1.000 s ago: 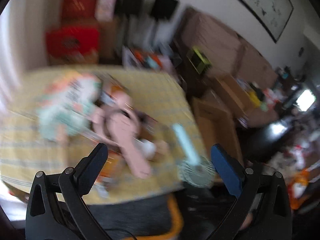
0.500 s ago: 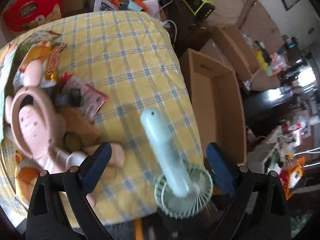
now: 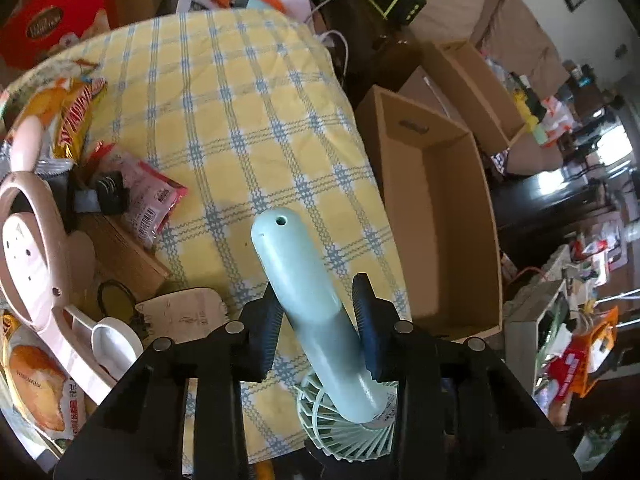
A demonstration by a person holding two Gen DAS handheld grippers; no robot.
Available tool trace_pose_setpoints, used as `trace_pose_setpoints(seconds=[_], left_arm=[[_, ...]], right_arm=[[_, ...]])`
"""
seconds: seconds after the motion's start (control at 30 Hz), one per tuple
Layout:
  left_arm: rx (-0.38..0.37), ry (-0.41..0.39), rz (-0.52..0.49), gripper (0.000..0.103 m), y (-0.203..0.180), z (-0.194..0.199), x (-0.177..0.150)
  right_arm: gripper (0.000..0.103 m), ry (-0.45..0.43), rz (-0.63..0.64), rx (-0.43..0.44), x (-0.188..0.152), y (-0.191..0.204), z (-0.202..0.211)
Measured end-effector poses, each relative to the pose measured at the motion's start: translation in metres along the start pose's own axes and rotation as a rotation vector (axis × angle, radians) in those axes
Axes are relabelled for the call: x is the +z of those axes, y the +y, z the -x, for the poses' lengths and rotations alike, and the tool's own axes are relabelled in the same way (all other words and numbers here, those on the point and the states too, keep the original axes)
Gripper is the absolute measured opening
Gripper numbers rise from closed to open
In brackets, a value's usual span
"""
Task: Organize objects
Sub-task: 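Lift the mint-green fan off the table with the right gripper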
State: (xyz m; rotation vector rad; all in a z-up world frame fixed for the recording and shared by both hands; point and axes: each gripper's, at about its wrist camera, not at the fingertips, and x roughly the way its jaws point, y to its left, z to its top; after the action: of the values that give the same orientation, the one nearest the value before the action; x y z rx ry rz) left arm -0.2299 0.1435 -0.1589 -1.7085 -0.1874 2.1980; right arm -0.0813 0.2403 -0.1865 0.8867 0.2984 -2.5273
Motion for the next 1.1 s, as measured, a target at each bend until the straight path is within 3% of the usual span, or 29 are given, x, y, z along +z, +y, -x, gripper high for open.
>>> trace_pose_setpoints(seconds=[0.33, 0.67, 0.8, 1.1], left_arm=[[-0.003, -0.071, -0.033, 0.031, -0.012, 0.016, 0.0], [-0.052, -0.137, -0.06, 0.027, -0.027, 0.051, -0.003], [-0.112, -0.168, -0.045, 0.025, -0.031, 0.068, -0.005], [-0.087, -0.291, -0.181, 0.023, -0.07, 0.116, -0.017]], right_arm=[[0.085, -0.009, -0.009, -0.019, 0.004, -0.002, -0.001], [0.085, -0.027, -0.03, -0.042, 0.012, -0.003, 0.012], [0.085, -0.03, -0.035, -0.062, 0.017, -0.002, 0.019], [0.084, -0.068, -0.049, -0.148, 0.04, 0.001, 0.047]])
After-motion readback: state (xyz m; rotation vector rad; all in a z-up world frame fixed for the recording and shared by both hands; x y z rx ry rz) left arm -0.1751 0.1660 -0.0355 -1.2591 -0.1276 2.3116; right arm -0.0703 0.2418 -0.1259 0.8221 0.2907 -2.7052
